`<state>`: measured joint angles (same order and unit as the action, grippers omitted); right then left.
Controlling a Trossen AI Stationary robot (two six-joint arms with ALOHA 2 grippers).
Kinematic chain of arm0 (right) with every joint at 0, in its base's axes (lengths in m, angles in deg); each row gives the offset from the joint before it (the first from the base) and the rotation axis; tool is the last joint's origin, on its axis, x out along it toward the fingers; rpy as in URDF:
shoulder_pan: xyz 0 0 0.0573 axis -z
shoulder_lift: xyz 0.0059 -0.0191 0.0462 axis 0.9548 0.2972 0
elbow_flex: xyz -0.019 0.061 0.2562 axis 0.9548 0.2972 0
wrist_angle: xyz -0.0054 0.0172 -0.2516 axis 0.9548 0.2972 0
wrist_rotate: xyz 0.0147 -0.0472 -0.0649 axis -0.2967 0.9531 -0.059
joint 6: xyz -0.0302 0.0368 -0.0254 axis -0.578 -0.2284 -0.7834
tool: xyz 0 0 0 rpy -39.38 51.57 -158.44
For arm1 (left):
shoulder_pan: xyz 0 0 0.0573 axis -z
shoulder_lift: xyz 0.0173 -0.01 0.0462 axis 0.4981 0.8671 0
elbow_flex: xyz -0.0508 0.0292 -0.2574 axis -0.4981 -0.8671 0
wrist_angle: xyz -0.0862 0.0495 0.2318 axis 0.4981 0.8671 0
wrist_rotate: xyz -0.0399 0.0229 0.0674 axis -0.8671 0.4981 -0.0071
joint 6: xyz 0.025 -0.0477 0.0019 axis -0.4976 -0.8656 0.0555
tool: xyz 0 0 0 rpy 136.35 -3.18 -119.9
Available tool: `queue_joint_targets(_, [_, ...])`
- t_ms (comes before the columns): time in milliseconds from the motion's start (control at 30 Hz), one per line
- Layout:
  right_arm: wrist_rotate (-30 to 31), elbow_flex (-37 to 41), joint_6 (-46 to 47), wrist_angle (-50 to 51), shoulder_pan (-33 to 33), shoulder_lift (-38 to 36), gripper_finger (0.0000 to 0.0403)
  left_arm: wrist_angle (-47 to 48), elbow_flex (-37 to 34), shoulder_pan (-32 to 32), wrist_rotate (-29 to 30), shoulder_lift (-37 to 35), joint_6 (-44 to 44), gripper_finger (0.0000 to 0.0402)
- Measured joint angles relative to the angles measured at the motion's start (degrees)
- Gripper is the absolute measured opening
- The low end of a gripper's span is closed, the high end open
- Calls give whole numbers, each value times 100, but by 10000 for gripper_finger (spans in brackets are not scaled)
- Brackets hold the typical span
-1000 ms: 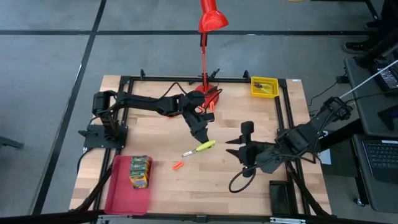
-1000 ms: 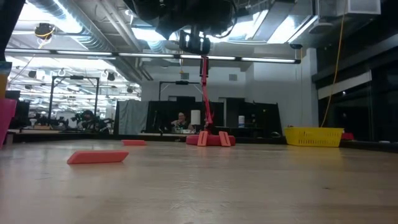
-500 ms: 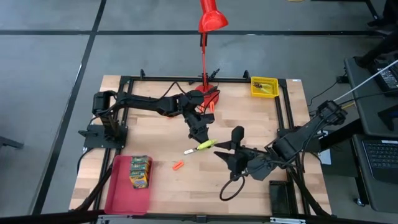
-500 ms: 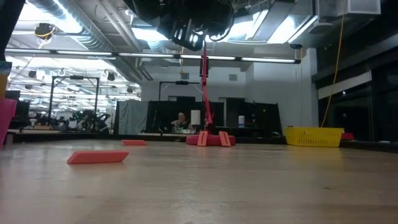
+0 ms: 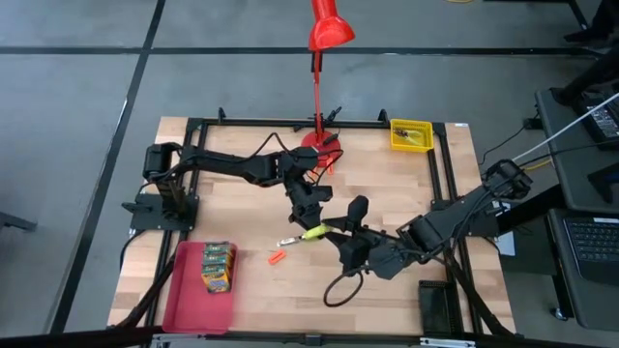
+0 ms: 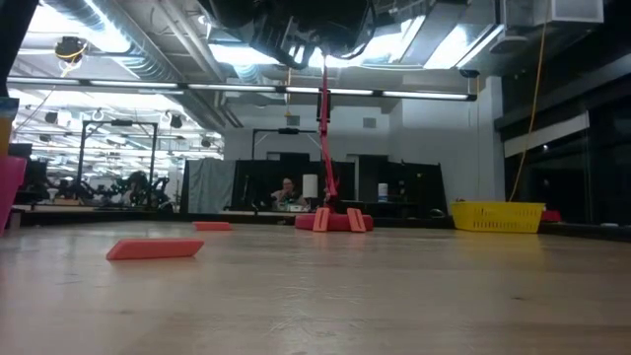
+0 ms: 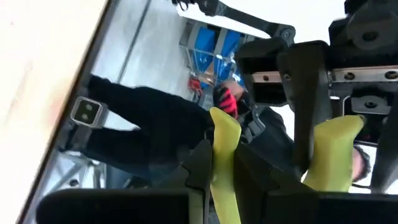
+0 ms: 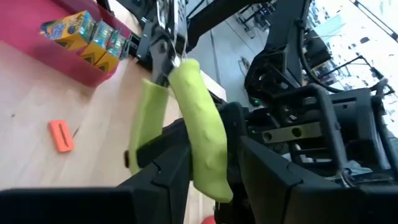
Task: Pick & Place School Supplies
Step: Put the green hole puncher into the yellow bin
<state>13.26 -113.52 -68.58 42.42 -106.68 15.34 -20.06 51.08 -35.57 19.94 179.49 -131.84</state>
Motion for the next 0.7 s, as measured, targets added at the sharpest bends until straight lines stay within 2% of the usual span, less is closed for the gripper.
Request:
queue_joint_targets(300, [-38,4,20,-151,166,29,131,-75,4,14,-86,-4,-51,37])
queue_joint_targets(400, [-52,4,22,-176,172,29,110,-143,9,14,-82,-4,-51,37])
queue_joint_targets(567, [-145,4,18,-188,183,29,52,-207,11,-15,-99,-4,7,36])
queue_joint_targets(700, [-161,7,18,-185,176,27,52,-222,9,-23,151,-8,312,43])
